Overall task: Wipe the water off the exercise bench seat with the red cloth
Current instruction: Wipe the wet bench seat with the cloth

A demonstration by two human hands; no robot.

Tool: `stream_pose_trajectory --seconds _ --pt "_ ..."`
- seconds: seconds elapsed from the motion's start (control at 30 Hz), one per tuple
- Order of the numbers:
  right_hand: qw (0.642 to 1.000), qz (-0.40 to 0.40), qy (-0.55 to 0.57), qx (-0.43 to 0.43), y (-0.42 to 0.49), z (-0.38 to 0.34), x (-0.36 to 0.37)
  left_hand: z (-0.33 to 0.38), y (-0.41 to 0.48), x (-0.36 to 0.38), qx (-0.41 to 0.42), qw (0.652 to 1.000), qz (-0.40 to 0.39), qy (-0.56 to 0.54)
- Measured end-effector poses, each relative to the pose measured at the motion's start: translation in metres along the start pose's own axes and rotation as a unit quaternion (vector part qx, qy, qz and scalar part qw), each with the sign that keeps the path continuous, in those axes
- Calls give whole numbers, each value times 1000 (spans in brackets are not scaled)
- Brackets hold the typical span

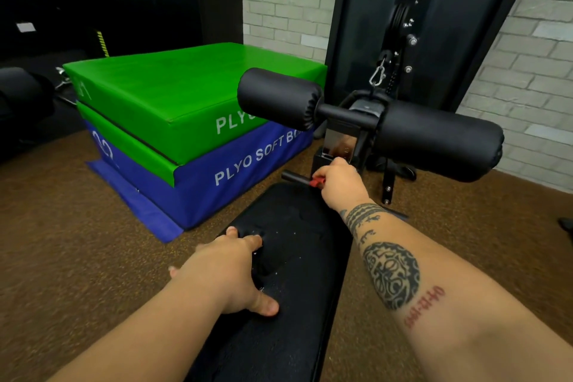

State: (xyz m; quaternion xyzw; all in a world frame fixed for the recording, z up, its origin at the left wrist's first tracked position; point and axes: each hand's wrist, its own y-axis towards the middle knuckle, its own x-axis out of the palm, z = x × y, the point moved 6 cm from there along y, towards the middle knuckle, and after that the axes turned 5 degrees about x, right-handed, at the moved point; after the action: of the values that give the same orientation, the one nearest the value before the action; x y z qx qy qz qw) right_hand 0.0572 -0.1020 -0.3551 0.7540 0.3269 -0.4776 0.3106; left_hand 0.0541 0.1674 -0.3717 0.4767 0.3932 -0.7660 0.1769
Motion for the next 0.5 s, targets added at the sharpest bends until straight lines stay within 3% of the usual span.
stream_pose_trajectory --seconds 0.07,0.13,0.27,0.33,0.5 --pt "999 49 8 -5 -2 -2 -9 0 0 0 -2 1000 -5 -3" --pt "993 65 64 -74 -8 -20 -13 -1 2 0 -4 1000 -5 -8" --pt "977 -43 22 -206 -17 -63 14 -1 4 1 -1 1000 -3 4" --pt "981 -43 -1 -191 -11 -64 24 -2 4 1 -1 1000 0 4" --pt "999 -22 -21 -43 14 -41 18 -2 1 2 5 1000 2 2"
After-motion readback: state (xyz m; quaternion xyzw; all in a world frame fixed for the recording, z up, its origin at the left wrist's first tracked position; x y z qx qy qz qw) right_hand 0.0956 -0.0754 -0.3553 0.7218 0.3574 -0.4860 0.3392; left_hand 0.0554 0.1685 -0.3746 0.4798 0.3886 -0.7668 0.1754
